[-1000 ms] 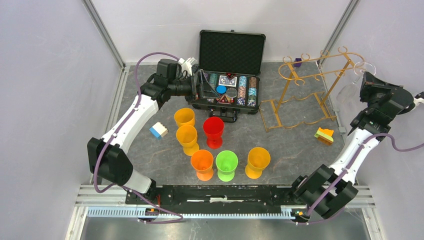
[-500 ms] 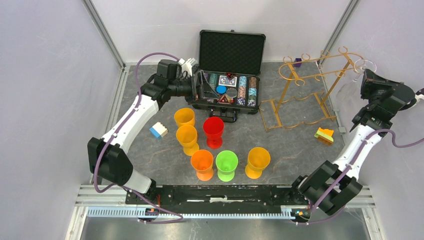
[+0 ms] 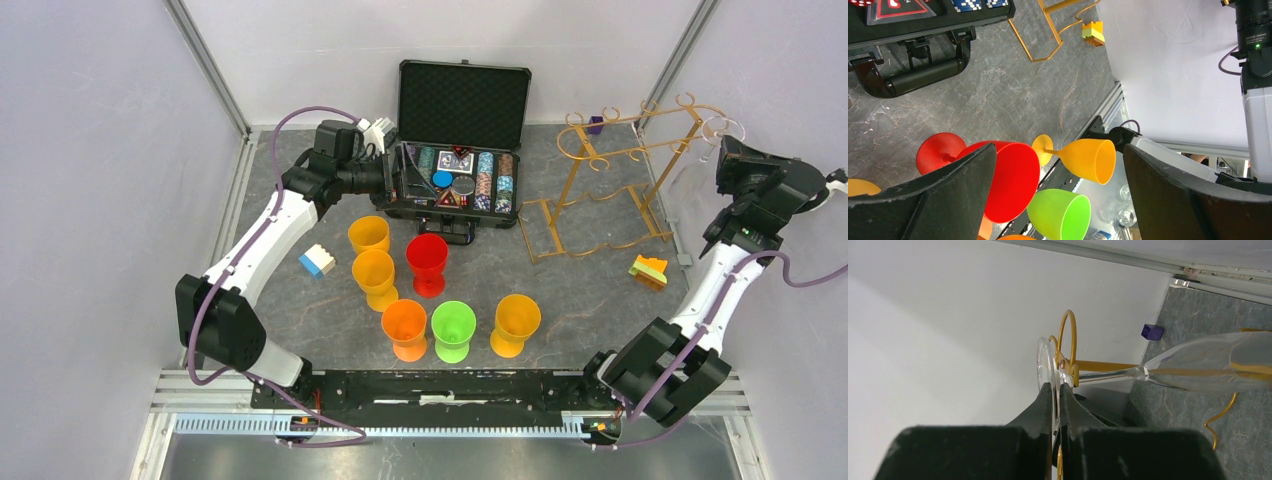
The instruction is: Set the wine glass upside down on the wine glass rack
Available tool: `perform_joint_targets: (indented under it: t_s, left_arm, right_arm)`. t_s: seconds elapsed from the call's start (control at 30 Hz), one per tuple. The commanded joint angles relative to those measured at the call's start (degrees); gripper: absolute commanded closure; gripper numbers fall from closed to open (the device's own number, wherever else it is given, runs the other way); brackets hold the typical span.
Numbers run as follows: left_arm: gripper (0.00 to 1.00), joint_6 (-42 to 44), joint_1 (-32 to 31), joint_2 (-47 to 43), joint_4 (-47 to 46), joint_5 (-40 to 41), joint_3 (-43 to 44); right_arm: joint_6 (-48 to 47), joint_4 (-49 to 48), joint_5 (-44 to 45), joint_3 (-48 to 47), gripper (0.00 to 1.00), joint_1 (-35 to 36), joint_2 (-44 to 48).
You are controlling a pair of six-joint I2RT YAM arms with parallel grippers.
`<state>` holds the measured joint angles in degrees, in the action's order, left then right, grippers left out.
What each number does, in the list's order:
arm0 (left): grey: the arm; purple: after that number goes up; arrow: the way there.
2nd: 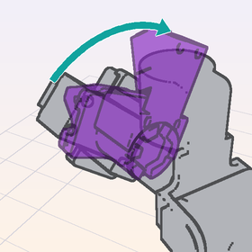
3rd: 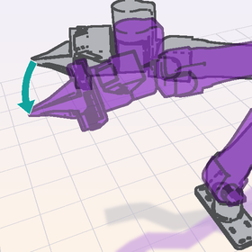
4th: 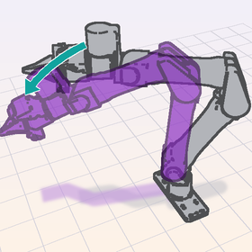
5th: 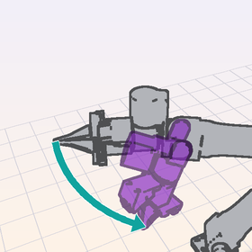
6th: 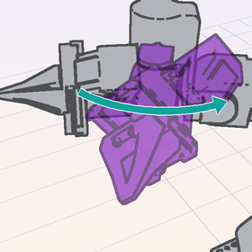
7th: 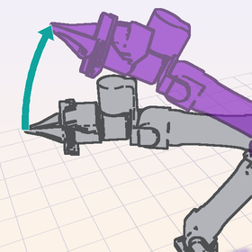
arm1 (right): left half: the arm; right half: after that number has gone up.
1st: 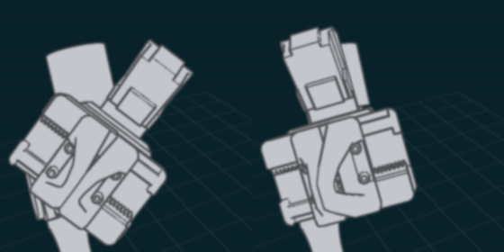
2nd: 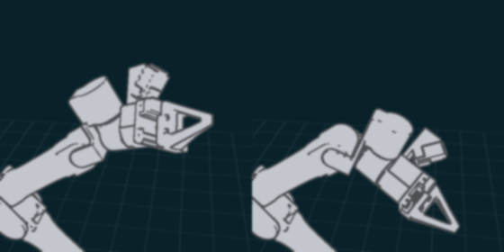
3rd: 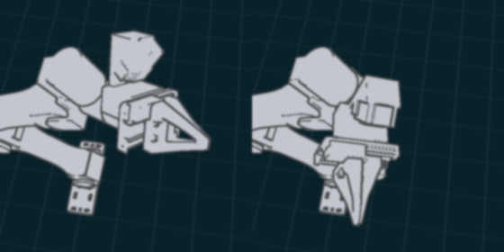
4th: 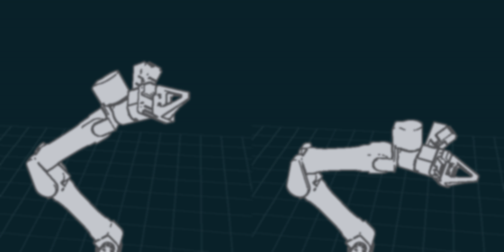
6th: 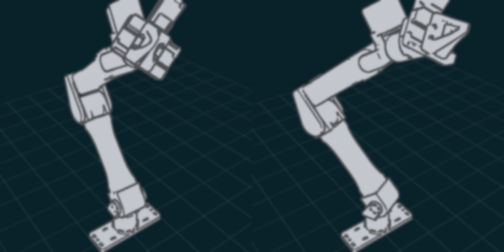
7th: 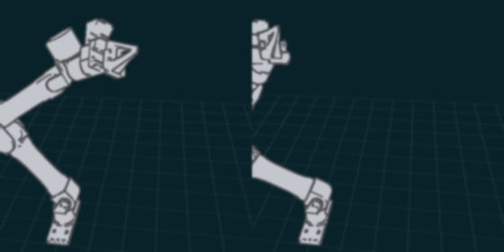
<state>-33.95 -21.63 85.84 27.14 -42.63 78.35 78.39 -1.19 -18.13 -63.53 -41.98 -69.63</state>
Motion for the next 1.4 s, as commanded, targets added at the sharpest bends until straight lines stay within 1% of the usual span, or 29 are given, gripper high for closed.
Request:
perform_joint_targets:
  t_s: [0.0, 0.23, 0.3, 0.47, 0.57, 0.67, 0.87, 1.03, 1.2, 1.3, 1.37]
  left_arm:
    - [0.00, 2.34, -0.11, -0.86, -1.82, -1.34, -0.38]
    - [0.00, 2.38, -0.10, -0.79, -1.91, -1.42, -0.47]
    - [0.00, 2.34, -0.12, -0.81, -1.90, -1.31, -0.46]
    - [0.00, 2.37, -0.16, -0.59, -2.04, -1.31, -0.70]
    - [0.00, 2.40, -0.16, -0.37, -2.00, -1.40, -0.65]
    - [0.00, 2.40, -0.15, -0.42, -2.01, -1.36, -0.69]
    - [0.00, 2.41, -0.15, -0.26, -2.09, -1.49, -0.82]
    - [0.00, 2.41, -0.10, -0.31, -2.13, -1.49, -0.74]
    - [0.00, 2.47, -0.09, -0.28, -2.09, -1.49, -0.56]
    - [0.00, 2.33, -0.10, -0.26, -2.09, -1.54, -0.48]
    - [0.00, 2.36, -0.10, -0.32, -2.13, -1.64, -0.39]
  right_arm:
    - [-2.34, -1.46, -1.21, -2.59, 0.91, 0.44, 0.13]
    - [-4.76, 0.08, -1.54, -3.83, 0.76, 0.42, 0.55]
    - [-6.27, 1.05, -1.86, -5.28, 0.69, 0.45, 0.15]
    - [-10.91, 6.49, -2.97, -10.40, 0.62, 0.49, -1.52]
    - [-12.19, 7.72, -3.93, -11.46, 0.59, 0.42, -1.73]
    - [-15.23, 11.44, -4.59, -13.95, 0.52, 0.49, -2.30]
    - [-17.95, 13.94, -4.82, -13.73, 0.43, 0.52, -1.55]
    - [-18.62, 14.48, -5.78, -12.85, 0.40, 0.48, -0.88]
    - [-18.45, 14.37, -8.53, -11.62, 0.38, 0.52, -0.66]
    - [-18.16, 14.00, -9.91, -10.94, 0.35, 0.51, -0.20]
    - [-18.63, 12.95, -12.29, -10.40, 0.35, 0.52, 0.07]
